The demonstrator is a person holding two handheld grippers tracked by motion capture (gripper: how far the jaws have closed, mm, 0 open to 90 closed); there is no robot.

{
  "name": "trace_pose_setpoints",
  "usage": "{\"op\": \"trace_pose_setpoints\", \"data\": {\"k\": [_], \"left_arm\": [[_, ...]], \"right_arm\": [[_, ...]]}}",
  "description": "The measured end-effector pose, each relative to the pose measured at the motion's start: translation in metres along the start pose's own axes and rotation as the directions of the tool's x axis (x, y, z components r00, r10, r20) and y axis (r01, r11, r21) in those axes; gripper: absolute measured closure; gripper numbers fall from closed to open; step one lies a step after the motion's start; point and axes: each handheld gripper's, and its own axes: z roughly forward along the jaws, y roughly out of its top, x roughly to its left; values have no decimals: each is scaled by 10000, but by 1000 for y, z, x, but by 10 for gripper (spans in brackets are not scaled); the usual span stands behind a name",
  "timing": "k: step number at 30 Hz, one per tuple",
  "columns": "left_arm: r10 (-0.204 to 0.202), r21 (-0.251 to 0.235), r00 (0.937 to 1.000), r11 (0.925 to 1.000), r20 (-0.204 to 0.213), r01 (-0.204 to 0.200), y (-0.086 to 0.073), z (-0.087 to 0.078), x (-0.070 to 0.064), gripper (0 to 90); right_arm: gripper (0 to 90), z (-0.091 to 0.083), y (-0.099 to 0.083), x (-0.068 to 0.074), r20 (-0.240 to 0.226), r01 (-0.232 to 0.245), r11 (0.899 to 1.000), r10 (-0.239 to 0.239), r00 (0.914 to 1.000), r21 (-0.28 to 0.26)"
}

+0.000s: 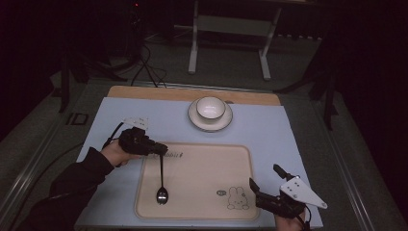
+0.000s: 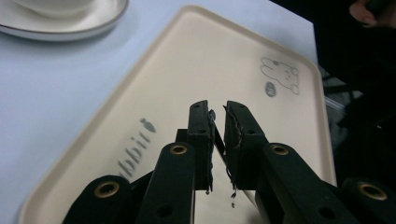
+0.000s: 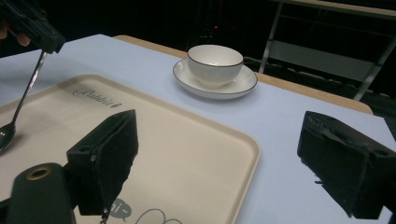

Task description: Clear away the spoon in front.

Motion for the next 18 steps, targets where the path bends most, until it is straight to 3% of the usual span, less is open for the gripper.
{"op": "trace_pose_setpoints", "data": {"k": [11, 18], "left_arm": [[-254, -510, 9996, 9984, -115, 248, -12, 12, 12, 809], [-557, -565, 9982, 9969, -204, 545, -18, 20, 22, 797]], "right_arm": [[123, 1, 0, 0, -37, -30, 10000, 30, 10000, 18], [123, 1, 0, -1, -47, -19, 10000, 19, 10000, 37]]}}
